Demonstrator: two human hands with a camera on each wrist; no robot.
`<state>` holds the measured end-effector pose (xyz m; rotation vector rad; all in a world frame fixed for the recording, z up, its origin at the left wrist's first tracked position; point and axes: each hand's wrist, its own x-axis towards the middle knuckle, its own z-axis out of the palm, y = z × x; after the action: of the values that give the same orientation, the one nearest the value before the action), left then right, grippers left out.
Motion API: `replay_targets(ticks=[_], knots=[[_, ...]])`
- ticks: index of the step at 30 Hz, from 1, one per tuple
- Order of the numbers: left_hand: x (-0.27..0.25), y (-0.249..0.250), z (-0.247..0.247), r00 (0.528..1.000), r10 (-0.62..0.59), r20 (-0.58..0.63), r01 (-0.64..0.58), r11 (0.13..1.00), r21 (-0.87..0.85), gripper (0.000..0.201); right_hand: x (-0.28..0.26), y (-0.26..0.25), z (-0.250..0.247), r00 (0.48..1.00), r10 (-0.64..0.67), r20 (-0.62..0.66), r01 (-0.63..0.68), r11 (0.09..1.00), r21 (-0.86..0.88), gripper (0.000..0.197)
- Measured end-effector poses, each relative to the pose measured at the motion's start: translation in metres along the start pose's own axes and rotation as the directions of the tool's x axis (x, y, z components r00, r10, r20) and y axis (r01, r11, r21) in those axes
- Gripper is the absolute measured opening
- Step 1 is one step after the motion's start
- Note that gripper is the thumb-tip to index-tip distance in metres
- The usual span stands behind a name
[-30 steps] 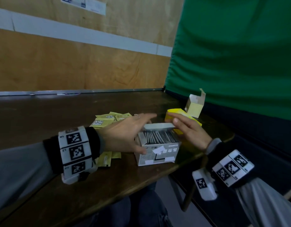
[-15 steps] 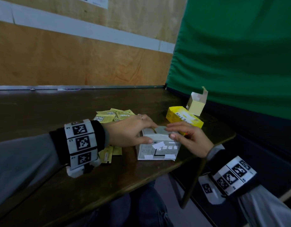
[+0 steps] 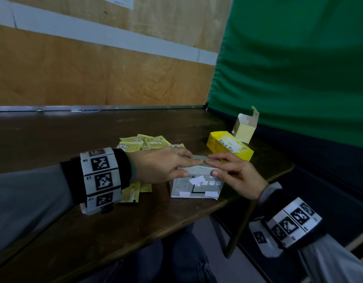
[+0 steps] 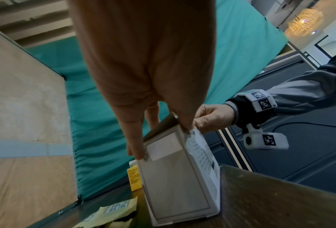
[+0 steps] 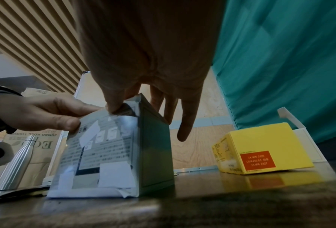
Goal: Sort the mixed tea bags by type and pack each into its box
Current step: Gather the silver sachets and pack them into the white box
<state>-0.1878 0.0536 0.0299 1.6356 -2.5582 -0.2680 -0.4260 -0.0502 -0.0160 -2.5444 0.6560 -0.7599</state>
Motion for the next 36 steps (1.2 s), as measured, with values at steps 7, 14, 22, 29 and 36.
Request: replay_targets(ticks=[7, 14, 22, 29, 36], knots=[[0.002, 0.001, -0.006, 0.999, 0.042, -0.033, -0.041, 0.999, 0.031, 0.046, -0.003, 0.000, 0.003, 0.999, -0.032, 0.004, 0.032, 0.996, -0.082, 0.040], [0.002, -0.002, -0.003, 0.996, 0.060, -0.059, -0.058, 0.998, 0.037, 0.045, -0.007, 0.003, 0.004, 0.995, -0.014, -0.100, 0.002, 0.992, -0.128, 0.059], [0.003, 0.000, -0.006, 0.996, 0.079, -0.031, -0.078, 0.997, 0.026, 0.046, -0.023, -0.003, 0.004, 0.957, 0.111, -0.268, -0.115, 0.993, 0.004, 0.042], [0.005, -0.002, -0.006, 0.997, 0.074, -0.022, -0.073, 0.997, 0.038, 0.047, -0.025, -0.008, 0.003, 0.920, 0.139, -0.367, -0.081, 0.982, 0.168, 0.033], [0.002, 0.006, 0.001, 0.997, 0.003, 0.081, -0.018, 0.983, 0.185, 0.052, -0.023, -0.010, 0.000, 0.946, -0.017, -0.323, -0.032, 0.989, -0.145, 0.025]])
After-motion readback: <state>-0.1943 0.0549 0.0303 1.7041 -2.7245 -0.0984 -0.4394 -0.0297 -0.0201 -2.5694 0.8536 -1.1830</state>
